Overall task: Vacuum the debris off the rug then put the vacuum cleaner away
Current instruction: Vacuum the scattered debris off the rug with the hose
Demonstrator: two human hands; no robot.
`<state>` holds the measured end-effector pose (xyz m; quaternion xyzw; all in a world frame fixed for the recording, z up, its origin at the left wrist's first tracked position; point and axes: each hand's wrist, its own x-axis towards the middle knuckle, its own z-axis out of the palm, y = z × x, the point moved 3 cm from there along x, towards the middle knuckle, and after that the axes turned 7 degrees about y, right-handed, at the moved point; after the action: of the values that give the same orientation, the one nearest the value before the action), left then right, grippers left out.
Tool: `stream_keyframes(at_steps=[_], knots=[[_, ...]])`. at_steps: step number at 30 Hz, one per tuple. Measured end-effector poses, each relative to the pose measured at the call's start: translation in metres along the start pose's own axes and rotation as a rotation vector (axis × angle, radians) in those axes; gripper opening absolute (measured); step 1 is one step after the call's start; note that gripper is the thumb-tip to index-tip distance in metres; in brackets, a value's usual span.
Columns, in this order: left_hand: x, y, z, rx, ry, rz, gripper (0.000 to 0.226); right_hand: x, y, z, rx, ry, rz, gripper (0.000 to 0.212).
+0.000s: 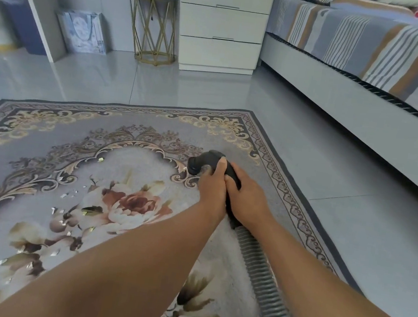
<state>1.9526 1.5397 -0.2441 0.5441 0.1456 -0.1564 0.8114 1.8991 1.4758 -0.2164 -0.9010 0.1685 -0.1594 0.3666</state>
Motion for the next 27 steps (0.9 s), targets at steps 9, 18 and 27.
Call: stream_keyframes(at_steps=[9,18,27], knots=[[0.012,0.006,-0.028,0.064,0.089,0.057,0.035,0.001,0.0,0.031,0.055,-0.091,-0.026,0.051],[-0.026,-0.022,-0.004,0.027,0.056,-0.004,0.031,-0.029,0.032,-0.002,0.014,-0.022,-0.013,0.048],[-0.072,-0.069,0.011,0.146,0.028,-0.007,0.037,-0.08,0.07,-0.029,-0.011,0.001,0.067,0.051]])
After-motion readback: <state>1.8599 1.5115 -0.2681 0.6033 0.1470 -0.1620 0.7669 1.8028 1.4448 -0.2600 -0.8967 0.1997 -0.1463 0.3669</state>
